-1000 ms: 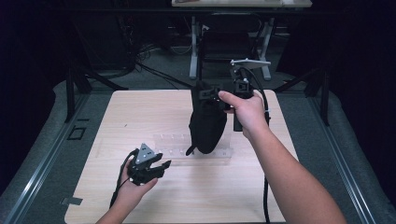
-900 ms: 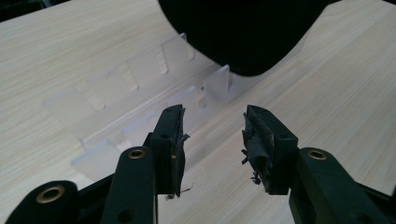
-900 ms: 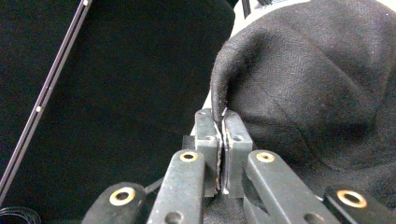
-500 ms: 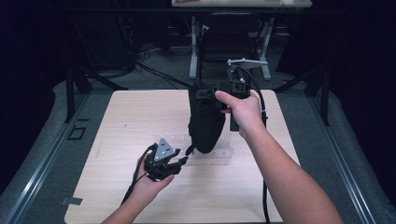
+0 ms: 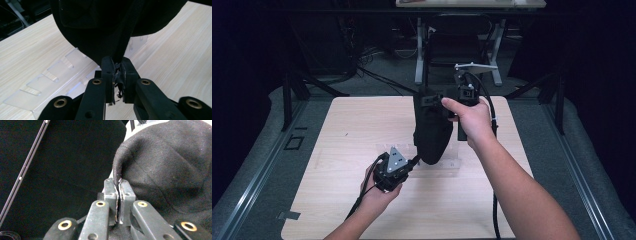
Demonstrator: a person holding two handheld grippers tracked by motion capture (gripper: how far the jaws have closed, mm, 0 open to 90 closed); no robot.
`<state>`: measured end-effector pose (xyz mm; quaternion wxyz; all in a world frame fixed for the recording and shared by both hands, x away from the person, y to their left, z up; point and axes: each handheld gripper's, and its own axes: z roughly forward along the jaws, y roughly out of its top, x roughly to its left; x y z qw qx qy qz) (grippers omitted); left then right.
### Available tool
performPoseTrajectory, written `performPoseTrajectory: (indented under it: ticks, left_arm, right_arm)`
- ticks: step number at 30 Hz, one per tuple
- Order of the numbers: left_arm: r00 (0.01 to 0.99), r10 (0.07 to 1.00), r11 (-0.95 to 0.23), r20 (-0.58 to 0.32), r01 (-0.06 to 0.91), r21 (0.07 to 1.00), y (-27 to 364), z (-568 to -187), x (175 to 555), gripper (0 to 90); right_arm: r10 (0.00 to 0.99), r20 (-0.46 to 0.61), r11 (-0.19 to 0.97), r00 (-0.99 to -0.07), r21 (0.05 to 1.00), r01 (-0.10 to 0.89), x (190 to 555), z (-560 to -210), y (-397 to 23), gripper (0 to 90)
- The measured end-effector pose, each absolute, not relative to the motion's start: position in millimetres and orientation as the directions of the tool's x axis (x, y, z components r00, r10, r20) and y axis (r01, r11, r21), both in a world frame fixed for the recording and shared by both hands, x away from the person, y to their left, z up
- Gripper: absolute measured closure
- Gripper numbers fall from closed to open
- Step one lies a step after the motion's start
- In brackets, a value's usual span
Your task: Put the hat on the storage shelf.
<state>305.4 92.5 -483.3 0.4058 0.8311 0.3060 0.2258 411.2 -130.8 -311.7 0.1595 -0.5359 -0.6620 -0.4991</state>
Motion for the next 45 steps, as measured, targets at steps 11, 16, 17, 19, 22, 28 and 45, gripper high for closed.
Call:
performPoseTrajectory:
  ticks: [11, 16, 17, 19, 22, 28, 45]
  left_arm:
    - [0.712, 0.687, -0.496, 0.146, 0.313, 0.81, 94.1, -485.3, 304.4, 84.9]
    - [0.711, 0.691, -0.483, 0.132, 0.319, 0.815, 98.0, -485.0, 306.5, 85.2]
    - [0.71, 0.692, -0.481, 0.129, 0.32, 0.816, 99.5, -484.8, 307.0, 85.3]
    - [0.707, 0.695, -0.481, 0.131, 0.321, 0.816, 101.5, -484.7, 307.6, 85.4]
    - [0.703, 0.7, -0.474, 0.124, 0.328, 0.817, 104.0, -485.6, 308.4, 85.4]
    - [0.7, 0.704, -0.475, 0.115, 0.345, 0.81, 109.2, -490.7, 309.3, 85.2]
    - [0.672, 0.737, -0.438, 0.065, 0.403, 0.804, 121.7, -526.4, 307.0, 82.5]
  right_arm:
    - [0.523, 0.74, -0.048, -0.423, 0.521, 0.852, 399.4, -303.7, -125.0, 81.0]
    - [0.517, 0.739, -0.047, -0.432, 0.528, 0.848, 395.0, -299.8, -127.0, 79.8]
    - [0.521, 0.734, -0.044, -0.436, 0.533, 0.845, 394.1, -299.3, -127.1, 79.8]
    - [0.525, 0.728, -0.035, -0.44, 0.535, 0.844, 392.8, -298.1, -127.7, 79.8]
    - [0.54, 0.717, -0.039, -0.442, 0.545, 0.837, 392.6, -297.6, -129.9, 79.8]
    - [0.559, 0.706, -0.045, -0.436, 0.55, 0.834, 392.3, -296.5, -137.3, 80.0]
    - [0.609, 0.672, -0.058, -0.421, 0.568, 0.821, 389.5, -303.6, -157.4, 79.2]
